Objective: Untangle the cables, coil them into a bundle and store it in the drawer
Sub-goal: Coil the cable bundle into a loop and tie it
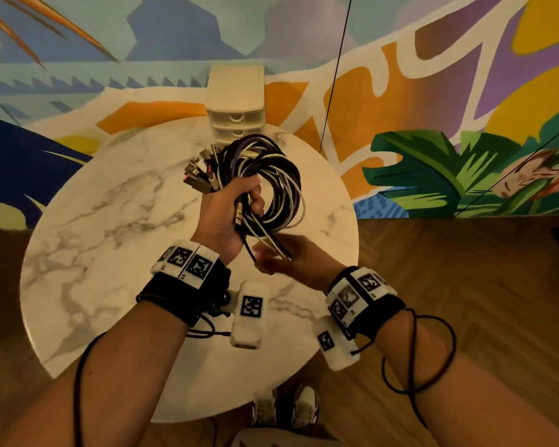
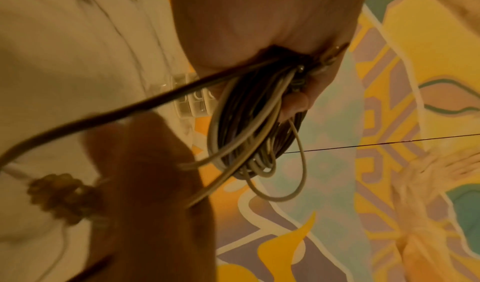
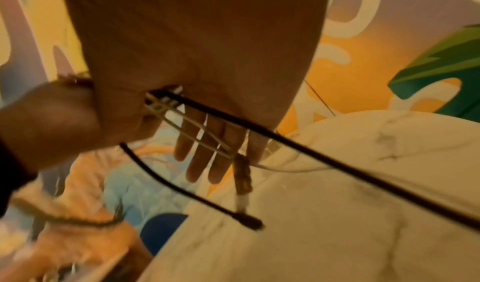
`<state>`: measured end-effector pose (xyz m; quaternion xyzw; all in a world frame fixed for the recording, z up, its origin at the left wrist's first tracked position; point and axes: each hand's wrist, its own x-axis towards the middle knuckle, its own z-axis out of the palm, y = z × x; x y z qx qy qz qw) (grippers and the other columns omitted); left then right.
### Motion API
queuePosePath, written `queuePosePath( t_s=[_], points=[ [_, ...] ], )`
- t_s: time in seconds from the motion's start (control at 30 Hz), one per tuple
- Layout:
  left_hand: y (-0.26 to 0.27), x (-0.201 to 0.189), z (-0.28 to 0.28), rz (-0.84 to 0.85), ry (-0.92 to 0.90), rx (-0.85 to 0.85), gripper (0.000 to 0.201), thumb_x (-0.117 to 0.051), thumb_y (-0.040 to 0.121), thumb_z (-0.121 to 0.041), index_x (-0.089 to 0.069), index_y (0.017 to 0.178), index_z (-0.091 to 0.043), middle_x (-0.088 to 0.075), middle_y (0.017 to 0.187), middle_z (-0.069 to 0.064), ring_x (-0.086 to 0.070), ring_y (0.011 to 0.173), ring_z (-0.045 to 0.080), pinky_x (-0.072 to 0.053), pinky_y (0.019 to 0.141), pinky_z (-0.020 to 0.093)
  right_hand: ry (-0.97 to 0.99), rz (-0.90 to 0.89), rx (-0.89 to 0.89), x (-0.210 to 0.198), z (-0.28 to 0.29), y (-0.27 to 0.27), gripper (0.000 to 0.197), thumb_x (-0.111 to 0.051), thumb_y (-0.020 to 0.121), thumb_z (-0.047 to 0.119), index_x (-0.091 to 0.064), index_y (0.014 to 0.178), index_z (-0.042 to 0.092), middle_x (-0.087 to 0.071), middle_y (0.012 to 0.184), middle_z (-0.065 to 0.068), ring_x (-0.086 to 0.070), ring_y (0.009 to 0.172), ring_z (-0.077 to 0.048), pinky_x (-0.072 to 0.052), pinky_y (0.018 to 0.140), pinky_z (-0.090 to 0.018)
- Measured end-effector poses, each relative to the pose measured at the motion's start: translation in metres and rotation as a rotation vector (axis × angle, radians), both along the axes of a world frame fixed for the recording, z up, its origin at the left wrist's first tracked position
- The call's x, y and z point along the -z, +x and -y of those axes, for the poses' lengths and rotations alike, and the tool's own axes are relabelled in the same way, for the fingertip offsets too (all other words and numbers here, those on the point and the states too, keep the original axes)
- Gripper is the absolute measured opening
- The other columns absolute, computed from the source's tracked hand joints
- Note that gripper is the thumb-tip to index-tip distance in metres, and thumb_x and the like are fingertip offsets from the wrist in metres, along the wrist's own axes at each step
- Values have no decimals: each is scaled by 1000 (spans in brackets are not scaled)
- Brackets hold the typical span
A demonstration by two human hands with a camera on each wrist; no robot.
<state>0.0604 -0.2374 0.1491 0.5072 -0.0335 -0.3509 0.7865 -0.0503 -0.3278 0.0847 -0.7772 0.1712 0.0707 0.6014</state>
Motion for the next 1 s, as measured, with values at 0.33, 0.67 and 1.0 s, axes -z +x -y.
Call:
queuePosePath(
  t_s=[0.33, 0.67, 1.0],
  points=[
    [-7, -1, -25, 146, 50, 274, 12, -56, 77, 0, -53, 66, -6, -45, 53, 5, -38, 40, 16, -33, 45, 25, -233, -292, -156, 14, 20, 2, 25, -68, 85, 34, -61, 71, 15, -54, 58, 2, -45, 44, -10, -39, 46, -22],
    [-9, -9, -33, 656, 442, 676, 31, -71, 75, 6, -67, 64, -22, -63, 54, 1, -58, 50, 14, -49, 52, 27, -511, -444, -337, -19, 64, 10, 38, -76, 74, 40, -73, 92, 7, -69, 83, -6, -61, 75, -23, -51, 75, -34],
    [-15, 14, -28, 1218, 1007, 794, 5, -61, 81, -21, -60, 85, -17, -59, 69, 1, -58, 67, 24, -43, 59, 30, -632, -367, -316, -54, 62, 24, 41, -44, 98, 29, -57, 60, 22, -51, 64, 2, -43, 59, -16, -37, 65, -31]
  ],
)
